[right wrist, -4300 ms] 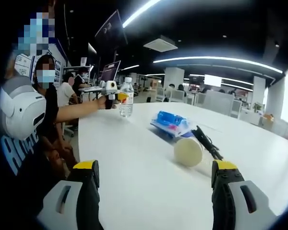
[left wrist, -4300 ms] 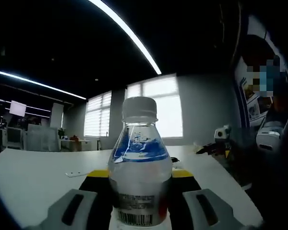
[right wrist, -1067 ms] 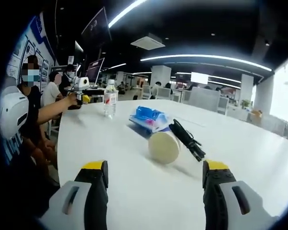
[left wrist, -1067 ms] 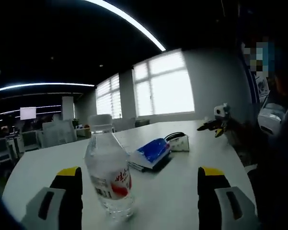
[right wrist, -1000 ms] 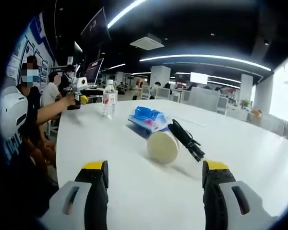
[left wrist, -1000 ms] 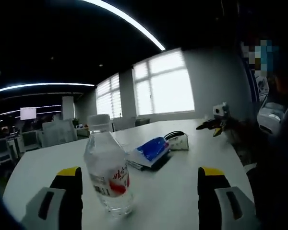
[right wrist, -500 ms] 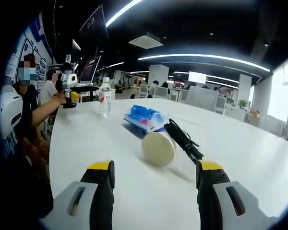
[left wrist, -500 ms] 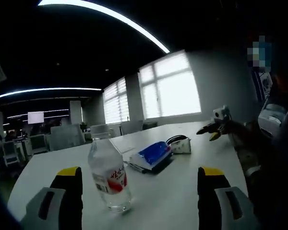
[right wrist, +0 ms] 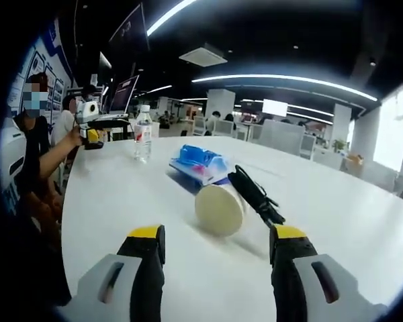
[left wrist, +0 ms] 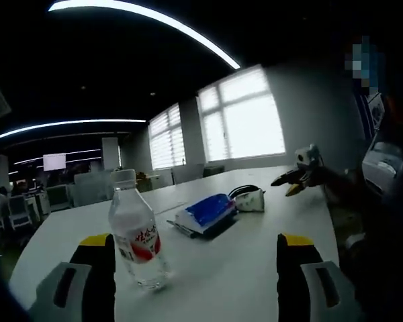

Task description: Arrange the tabletop items into an orderly group along one side of the table until the central work area is clear of visible clutter.

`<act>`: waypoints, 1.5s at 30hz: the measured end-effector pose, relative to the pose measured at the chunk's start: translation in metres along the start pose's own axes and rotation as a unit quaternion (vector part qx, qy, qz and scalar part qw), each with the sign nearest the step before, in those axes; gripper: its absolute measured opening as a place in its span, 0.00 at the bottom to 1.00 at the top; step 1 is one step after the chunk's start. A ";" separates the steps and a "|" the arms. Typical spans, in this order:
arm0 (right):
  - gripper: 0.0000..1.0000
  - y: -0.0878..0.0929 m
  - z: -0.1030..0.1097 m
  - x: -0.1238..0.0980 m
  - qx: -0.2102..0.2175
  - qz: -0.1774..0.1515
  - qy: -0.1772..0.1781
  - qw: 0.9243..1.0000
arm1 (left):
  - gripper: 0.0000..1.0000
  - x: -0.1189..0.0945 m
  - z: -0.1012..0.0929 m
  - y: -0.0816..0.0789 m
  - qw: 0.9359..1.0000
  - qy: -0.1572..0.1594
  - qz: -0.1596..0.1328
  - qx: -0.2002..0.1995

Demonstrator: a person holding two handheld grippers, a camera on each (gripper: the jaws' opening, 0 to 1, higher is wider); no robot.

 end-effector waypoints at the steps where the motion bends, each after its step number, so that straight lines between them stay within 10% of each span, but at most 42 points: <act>1: 0.56 0.000 0.000 0.000 0.000 0.000 0.000 1.000 | 1.00 0.000 -0.001 0.001 1.000 0.002 0.001 0.000; 45: 0.05 0.010 -0.019 0.049 -0.022 0.018 0.042 0.999 | 1.00 -0.003 -0.034 0.021 0.999 0.003 0.016 0.041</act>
Point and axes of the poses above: the point that each gripper's makers call its tool centre point, and the gripper's own axes: x roughly forward along the fingers, z roughly to its left, y roughly out of its underside, the point moved 3 cm from there along -x, roughly backward along the fingers, and after that the axes turned 13 degrees about -x, right-handed, at the moved point
